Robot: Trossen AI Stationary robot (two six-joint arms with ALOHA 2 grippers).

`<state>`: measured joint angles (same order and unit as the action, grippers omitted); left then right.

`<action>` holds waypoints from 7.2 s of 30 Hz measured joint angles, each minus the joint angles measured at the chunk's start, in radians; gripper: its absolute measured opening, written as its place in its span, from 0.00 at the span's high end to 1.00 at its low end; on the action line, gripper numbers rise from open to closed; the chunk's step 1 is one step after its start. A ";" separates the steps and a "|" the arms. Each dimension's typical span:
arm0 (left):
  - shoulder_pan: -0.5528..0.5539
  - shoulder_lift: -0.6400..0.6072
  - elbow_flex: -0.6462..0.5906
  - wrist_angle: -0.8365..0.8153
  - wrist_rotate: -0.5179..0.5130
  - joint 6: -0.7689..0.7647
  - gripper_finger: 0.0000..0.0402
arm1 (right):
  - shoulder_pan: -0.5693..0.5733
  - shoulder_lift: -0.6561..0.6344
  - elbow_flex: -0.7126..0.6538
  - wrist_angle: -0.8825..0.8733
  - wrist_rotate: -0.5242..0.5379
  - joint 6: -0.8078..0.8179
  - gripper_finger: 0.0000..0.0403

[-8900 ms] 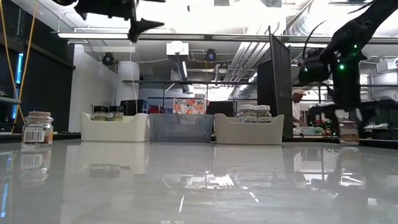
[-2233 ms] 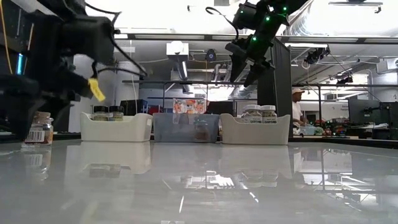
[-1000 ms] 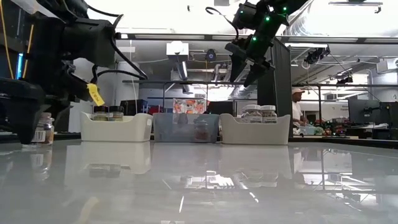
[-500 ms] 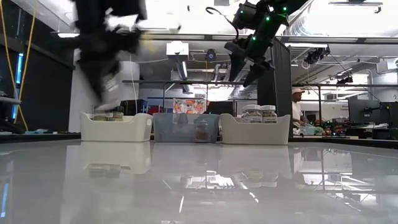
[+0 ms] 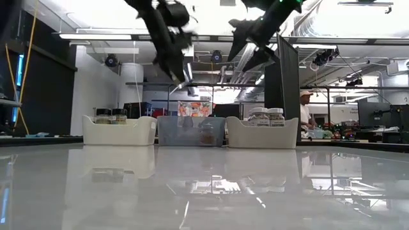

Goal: Sort spices by type
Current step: Put the top brown seasoning bottle into the black bin, then adjust the brown seasoning bottle in the black bin, then put the right brown seasoning bottle into the black bin

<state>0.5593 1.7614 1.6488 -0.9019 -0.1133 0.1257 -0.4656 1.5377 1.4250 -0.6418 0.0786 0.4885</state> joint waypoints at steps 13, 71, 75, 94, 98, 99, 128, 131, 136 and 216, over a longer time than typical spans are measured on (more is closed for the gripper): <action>0.008 0.396 0.232 -0.317 -0.012 0.043 0.61 | 0.056 -0.023 0.000 -0.012 0.058 0.057 0.27; 0.026 0.435 0.207 -0.160 -0.040 -0.065 0.96 | 0.067 -0.023 0.000 -0.012 0.071 0.054 0.27; 0.020 0.430 0.211 -0.143 -0.002 -0.070 0.99 | 0.067 -0.023 0.000 -0.013 0.071 0.054 0.27; 0.003 0.371 0.213 -0.335 0.019 -0.048 1.00 | 0.066 -0.022 0.000 -0.013 0.119 0.027 0.27; 0.003 0.330 0.247 -0.267 0.015 -0.068 1.00 | 0.061 -0.022 0.000 -0.012 0.130 0.027 0.27; 0.003 0.326 0.251 -0.232 0.022 -0.069 1.00 | 0.060 -0.022 0.000 -0.012 0.129 0.028 0.27; -0.075 0.473 0.232 0.219 0.069 -0.056 1.00 | 0.042 -0.022 0.000 0.039 0.055 0.083 0.27; -0.075 0.477 0.231 0.190 0.068 -0.005 1.00 | 0.042 -0.022 0.000 0.039 0.051 0.083 0.27; -0.075 0.478 0.231 0.145 0.067 0.071 1.00 | 0.042 -0.022 0.000 0.039 0.051 0.083 0.27; -0.216 -0.733 -0.760 0.565 0.085 -0.458 0.85 | 1.012 -0.124 -0.294 -0.490 -0.528 1.039 0.27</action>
<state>0.3432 1.0282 0.8890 -0.3367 -0.0286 -0.3327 0.5465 1.4142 1.1309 -1.1318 -0.4497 1.5275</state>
